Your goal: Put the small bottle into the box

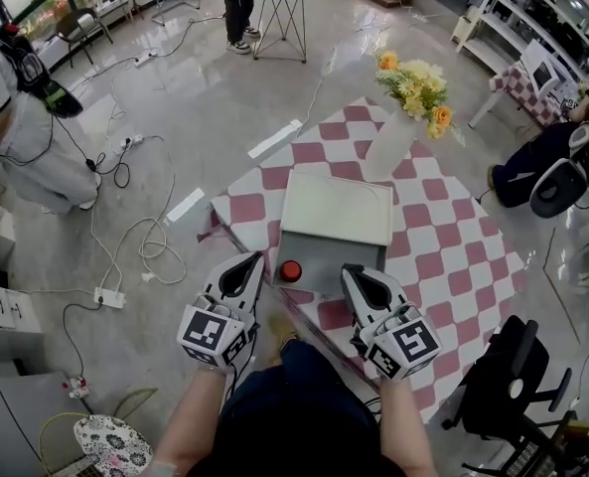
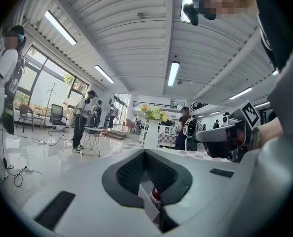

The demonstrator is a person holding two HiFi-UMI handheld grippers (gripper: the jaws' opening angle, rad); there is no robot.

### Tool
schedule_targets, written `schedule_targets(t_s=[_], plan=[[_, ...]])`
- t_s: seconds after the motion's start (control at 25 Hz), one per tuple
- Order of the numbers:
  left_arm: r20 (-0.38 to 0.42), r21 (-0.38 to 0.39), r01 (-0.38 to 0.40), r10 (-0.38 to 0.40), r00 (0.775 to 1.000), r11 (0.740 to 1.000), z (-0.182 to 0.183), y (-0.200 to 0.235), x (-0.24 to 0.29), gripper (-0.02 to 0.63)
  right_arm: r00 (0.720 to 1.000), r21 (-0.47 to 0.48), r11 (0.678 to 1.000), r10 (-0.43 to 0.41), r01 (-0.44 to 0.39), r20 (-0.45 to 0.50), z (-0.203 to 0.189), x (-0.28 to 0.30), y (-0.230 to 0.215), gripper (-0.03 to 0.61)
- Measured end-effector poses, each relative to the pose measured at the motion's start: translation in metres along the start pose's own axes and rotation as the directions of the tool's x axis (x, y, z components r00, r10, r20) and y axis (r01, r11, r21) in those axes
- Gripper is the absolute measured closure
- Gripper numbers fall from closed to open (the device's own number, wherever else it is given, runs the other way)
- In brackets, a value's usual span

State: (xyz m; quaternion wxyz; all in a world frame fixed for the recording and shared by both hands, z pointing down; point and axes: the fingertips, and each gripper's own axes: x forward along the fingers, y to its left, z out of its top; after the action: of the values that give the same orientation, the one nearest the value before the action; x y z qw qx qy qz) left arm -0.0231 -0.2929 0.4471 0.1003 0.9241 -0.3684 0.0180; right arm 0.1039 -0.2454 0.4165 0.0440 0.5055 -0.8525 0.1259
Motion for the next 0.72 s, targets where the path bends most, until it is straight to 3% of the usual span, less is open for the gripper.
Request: schedule_targets(t_s=[0.72], plan=[[0.038,0.027,0.018,-0.019,0.999,0.999,0.032,-0.002,0.011,0.612,0.990,-0.046,0.993,-0.105,0.110,0.097,0.041,-0.025,-0.025,0.575]])
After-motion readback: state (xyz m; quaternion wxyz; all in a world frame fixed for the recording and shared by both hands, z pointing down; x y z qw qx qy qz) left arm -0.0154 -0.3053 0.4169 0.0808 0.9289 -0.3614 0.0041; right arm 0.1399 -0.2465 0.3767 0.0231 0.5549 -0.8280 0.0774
